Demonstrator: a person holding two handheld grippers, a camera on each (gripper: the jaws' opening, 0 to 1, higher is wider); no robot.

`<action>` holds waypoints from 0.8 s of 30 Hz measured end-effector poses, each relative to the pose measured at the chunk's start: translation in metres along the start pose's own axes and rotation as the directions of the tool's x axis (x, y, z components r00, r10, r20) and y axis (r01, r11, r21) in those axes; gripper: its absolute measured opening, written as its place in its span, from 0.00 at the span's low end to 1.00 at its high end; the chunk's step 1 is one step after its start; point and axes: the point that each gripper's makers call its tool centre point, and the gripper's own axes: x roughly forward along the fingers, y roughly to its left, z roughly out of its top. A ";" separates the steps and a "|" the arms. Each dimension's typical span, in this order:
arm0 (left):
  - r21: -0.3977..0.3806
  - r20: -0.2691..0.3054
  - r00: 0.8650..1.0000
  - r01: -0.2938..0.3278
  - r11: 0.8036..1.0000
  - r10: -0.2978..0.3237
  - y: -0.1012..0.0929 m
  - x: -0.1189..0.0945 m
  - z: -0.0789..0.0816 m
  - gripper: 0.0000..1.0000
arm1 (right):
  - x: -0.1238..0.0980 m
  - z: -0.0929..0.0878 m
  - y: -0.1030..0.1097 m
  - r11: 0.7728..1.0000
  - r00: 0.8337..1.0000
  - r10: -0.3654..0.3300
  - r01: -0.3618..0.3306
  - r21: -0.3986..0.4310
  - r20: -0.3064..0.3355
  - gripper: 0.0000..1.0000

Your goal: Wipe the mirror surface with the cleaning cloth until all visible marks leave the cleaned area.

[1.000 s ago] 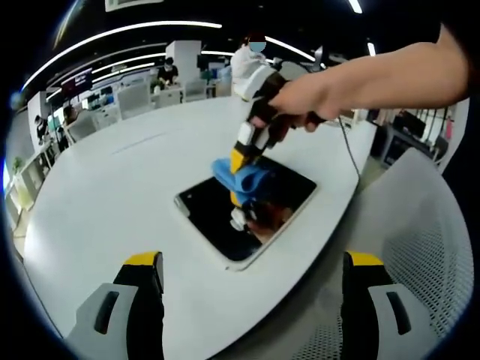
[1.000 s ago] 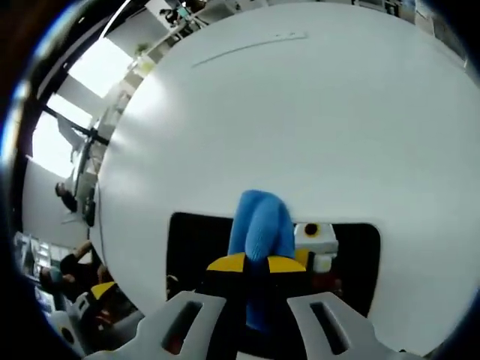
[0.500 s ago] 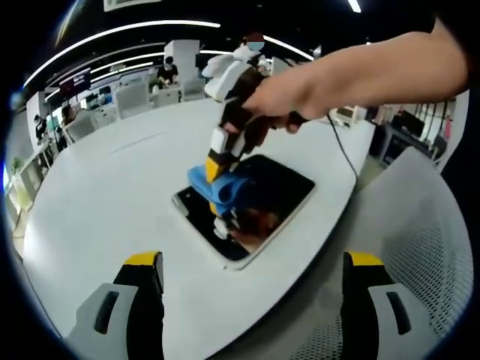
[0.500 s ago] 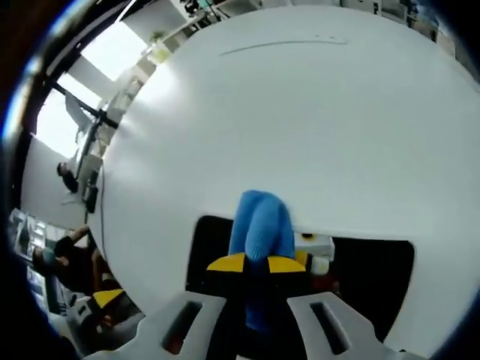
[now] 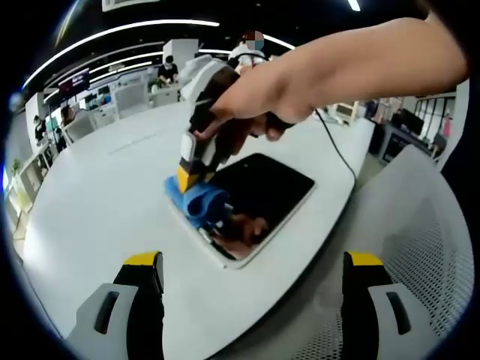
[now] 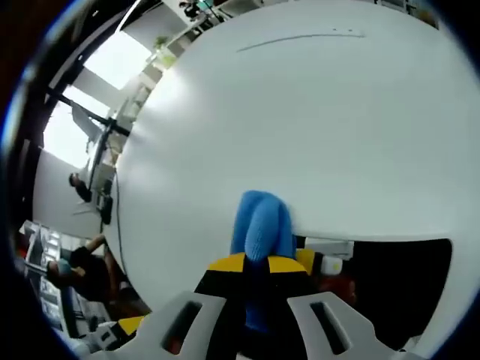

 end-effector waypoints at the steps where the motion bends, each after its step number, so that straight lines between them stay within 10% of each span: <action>1: 0.000 0.000 1.000 0.000 1.000 0.000 0.000 0.000 0.000 1.00 | 0.000 0.000 0.000 1.000 1.000 -0.001 0.001 -0.002 -0.001 0.03; 24: -0.003 0.022 1.000 -0.009 1.000 0.009 0.001 -0.001 0.003 1.00 | -0.008 -0.028 0.005 0.999 1.000 0.018 -0.018 -0.042 -0.008 0.03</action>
